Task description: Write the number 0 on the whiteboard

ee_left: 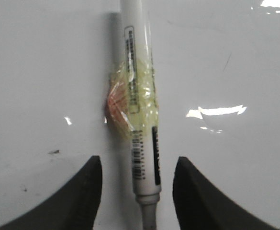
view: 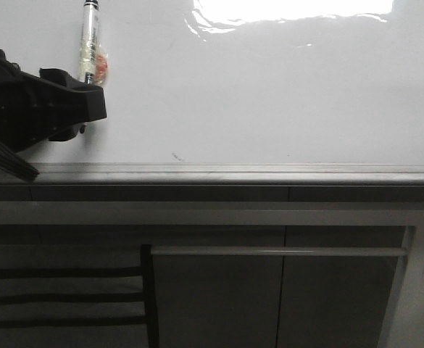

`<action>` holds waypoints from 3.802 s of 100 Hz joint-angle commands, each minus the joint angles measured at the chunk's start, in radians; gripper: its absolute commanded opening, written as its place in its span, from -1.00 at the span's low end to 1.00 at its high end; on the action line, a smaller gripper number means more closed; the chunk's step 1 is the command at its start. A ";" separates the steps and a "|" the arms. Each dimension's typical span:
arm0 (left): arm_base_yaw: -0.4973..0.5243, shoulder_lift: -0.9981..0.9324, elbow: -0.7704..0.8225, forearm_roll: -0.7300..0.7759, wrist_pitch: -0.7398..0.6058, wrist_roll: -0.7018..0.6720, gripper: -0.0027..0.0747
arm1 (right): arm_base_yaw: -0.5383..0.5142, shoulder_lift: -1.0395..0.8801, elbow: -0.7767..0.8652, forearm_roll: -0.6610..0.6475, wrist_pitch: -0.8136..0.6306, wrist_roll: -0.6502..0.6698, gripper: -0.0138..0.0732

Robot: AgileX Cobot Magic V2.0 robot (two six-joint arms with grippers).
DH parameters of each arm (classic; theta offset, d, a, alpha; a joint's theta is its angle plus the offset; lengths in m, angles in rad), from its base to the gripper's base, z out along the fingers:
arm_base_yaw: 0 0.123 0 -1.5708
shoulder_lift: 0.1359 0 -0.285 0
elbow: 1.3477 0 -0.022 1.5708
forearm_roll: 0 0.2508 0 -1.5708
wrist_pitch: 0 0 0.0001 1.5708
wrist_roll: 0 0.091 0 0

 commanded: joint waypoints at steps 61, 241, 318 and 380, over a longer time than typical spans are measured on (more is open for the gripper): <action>-0.006 0.029 -0.074 -0.007 -0.082 -0.003 -0.19 | 0.009 0.021 -0.037 0.007 -0.081 -0.009 -0.84; -0.006 -0.374 -0.078 1.001 0.172 0.095 -0.98 | 0.705 0.722 -0.448 0.096 -0.242 -0.524 0.09; -0.006 -0.374 -0.078 0.908 0.127 0.095 -0.88 | 0.758 0.789 -0.446 0.121 -0.200 -0.520 -0.85; -0.006 -0.551 -0.076 0.812 0.152 0.020 0.34 | 0.609 0.797 -0.446 0.092 -0.254 -0.417 -0.85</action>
